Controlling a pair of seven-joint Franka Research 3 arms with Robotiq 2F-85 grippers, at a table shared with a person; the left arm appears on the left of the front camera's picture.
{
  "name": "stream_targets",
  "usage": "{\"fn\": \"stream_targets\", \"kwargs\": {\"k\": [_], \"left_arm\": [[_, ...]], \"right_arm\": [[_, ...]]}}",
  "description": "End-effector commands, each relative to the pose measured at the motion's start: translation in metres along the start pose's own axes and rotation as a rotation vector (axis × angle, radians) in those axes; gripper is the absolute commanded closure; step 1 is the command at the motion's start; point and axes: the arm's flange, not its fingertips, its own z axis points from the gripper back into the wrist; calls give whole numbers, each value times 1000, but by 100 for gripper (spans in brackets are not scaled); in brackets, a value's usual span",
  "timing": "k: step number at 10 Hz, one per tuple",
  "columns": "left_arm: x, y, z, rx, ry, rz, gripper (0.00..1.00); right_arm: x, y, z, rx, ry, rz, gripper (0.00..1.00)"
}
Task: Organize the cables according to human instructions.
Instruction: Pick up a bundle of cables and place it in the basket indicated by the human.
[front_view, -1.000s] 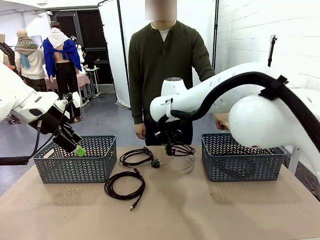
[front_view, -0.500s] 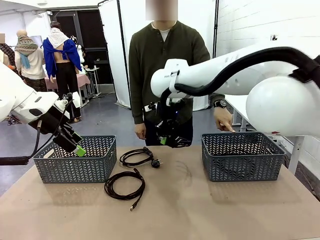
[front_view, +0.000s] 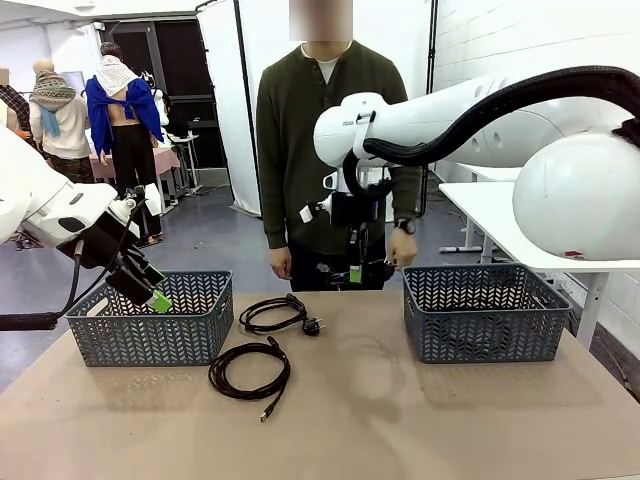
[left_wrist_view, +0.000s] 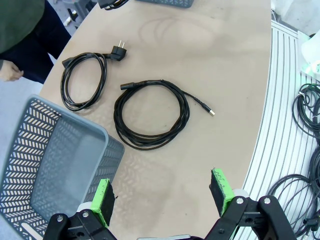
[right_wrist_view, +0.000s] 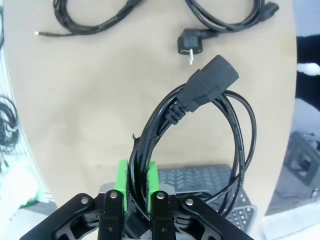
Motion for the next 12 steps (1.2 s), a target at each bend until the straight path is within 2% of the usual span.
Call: {"fn": "stream_targets", "kwargs": {"k": [1, 2, 8, 12], "left_arm": [[-2, 4, 1, -16, -17, -12, 0], [-2, 4, 1, -16, -17, -12, 0], [-2, 4, 1, -16, -17, -12, 0], [-2, 4, 1, -16, -17, -12, 0]], "right_arm": [[-2, 3, 1, -34, 22, 76, 100], [0, 0, 0, 0, 0, 0, 100], [-1, -1, -2, -4, 11, 22, 100], [-22, 12, 43, -65, 5, 111, 100]]}}
